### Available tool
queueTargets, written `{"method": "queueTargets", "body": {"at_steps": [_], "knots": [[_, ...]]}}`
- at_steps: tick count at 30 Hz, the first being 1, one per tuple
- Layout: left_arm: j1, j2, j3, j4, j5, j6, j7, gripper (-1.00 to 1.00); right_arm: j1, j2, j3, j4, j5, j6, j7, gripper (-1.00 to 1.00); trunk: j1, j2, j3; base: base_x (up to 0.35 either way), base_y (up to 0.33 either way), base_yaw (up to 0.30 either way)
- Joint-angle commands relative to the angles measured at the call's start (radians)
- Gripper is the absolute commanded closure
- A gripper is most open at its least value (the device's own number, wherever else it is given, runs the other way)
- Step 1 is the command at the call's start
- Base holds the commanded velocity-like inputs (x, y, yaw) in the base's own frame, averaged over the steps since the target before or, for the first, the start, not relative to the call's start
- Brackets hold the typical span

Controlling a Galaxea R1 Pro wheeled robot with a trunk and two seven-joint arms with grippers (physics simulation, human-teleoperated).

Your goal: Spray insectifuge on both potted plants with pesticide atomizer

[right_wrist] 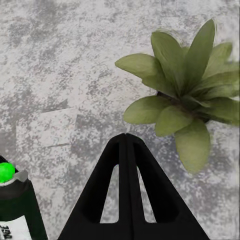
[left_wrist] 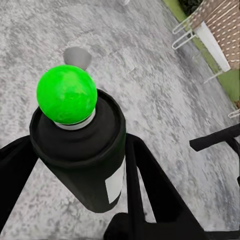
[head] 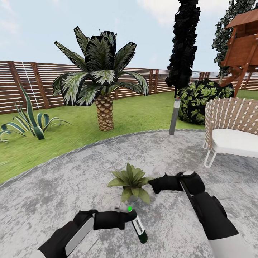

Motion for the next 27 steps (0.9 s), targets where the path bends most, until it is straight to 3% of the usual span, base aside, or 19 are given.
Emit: {"method": "queueTargets", "body": {"at_steps": [1, 4, 7, 12, 13, 14, 17, 21, 27], "knots": [[-0.001, 0.001, -0.002, 0.003, 0.014, 0.009, 0.045, 1.0, 0.002, -0.001, -0.01, -0.023, 0.01, 0.001, 0.006, 1.0, 0.0, 0.0, -0.001, 0.0, 0.0, 0.0], [-0.001, -0.009, 0.0, 0.009, 0.019, -0.011, 0.171, 1.0, 0.007, -0.004, -0.03, -0.085, 0.009, 0.005, 0.003, 1.0, 0.0, 0.0, -0.001, 0.0, 0.0, 0.0], [-0.001, -0.02, 0.01, 0.011, 0.024, -0.031, 0.282, 1.0, 0.009, -0.002, -0.089, -0.105, 0.01, 0.01, 0.001, 1.0, 0.0, 0.0, -0.001, 0.0, 0.0, 0.0], [0.0, -0.074, 0.016, 0.013, 0.024, -0.061, 0.542, 1.0, 0.008, 0.001, -0.201, -0.121, 0.011, 0.014, -0.001, 1.0, 0.0, 0.0, -0.001, 0.0, 0.0, 0.0], [0.0, -0.082, 0.017, 0.013, 0.025, -0.065, 0.593, 1.0, 0.008, 0.001, -0.212, -0.127, 0.011, 0.015, -0.002, -1.0, 0.0, 0.0, -0.001, 0.0, 0.0, 0.0], [0.0, -0.091, 0.018, 0.016, 0.027, -0.068, 0.646, 1.0, 0.008, 0.001, -0.223, -0.132, 0.011, 0.015, -0.001, -1.0, 0.0, 0.0, -0.001, 0.0, 0.0, 0.0], [-0.001, -0.1, 0.025, 0.038, 0.028, -0.071, 0.685, 1.0, 0.008, 0.001, -0.23, -0.136, 0.011, 0.017, -0.001, -1.0, 0.0, 0.0, -0.001, 0.0, 0.0, 0.0], [-0.002, -0.113, 0.041, 0.087, 0.028, -0.069, 0.7, 1.0, 0.008, 0.0, -0.234, -0.138, 0.01, 0.018, -0.001, -1.0, 0.0, 0.0, -0.001, 0.0, 0.0, 0.0], [-0.02, -0.148, 0.111, 0.227, 0.028, -0.061, 0.702, 1.0, 0.008, -0.004, -0.238, -0.138, 0.011, 0.018, 0.001, -1.0, 0.0, 0.0, -0.001, 0.0, 0.0, 0.0]]}}
